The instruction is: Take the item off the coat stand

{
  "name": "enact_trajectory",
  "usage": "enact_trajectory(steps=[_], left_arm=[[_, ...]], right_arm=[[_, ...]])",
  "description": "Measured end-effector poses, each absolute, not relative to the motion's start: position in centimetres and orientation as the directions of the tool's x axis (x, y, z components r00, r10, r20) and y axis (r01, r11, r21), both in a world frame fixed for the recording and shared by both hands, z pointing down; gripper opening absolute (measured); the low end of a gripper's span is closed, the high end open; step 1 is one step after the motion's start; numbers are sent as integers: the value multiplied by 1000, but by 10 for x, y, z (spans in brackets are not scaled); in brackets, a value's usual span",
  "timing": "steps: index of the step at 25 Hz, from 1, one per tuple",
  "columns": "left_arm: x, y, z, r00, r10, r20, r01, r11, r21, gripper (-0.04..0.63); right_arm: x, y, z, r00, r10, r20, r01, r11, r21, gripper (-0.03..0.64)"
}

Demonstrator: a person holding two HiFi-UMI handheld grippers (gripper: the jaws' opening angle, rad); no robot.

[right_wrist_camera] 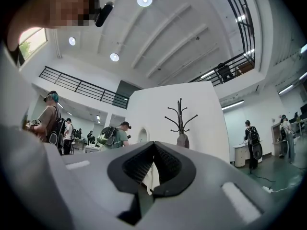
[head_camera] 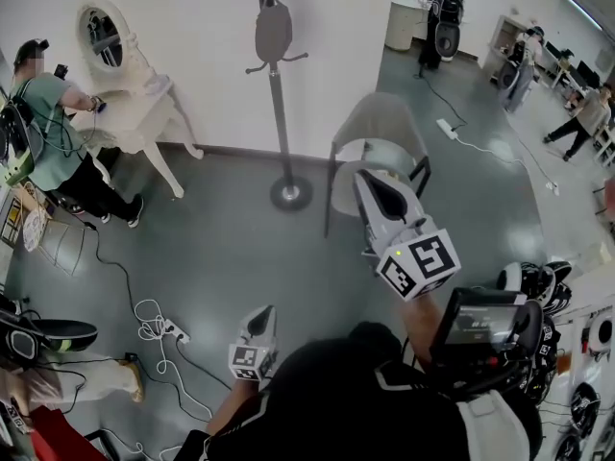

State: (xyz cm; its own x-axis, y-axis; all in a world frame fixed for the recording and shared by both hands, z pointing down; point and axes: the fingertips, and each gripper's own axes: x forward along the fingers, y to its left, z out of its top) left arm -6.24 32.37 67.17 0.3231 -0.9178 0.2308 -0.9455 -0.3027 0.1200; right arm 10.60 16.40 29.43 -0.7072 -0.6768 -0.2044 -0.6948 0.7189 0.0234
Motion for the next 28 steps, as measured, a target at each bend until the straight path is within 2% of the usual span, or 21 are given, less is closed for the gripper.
enact_trajectory(steps=[4,12,20,24,28], left_arm=[[-70,322,673,325,-918,226,-945,-307,112,46],[-75,302,660,297,-937,183,-944,-260,202,46],[-106,270,669,213,-950,230,-972,-181,153,46],[-107,247,680,218,-942,254,-974,-192,124,46],[-105,218,682,203,-943,262,-973,-164,164,46]], right_arm=[[99,164,298,-707,-679,-197,-696,718,21,9],[93,139,290,-709,-675,-204,-696,717,42,9],[75,90,287,-737,-640,-216,-658,753,11,9],[76,60,282,-743,-631,-223,-651,759,21,9],[74,32,282,-770,-597,-225,-616,787,22,9]])
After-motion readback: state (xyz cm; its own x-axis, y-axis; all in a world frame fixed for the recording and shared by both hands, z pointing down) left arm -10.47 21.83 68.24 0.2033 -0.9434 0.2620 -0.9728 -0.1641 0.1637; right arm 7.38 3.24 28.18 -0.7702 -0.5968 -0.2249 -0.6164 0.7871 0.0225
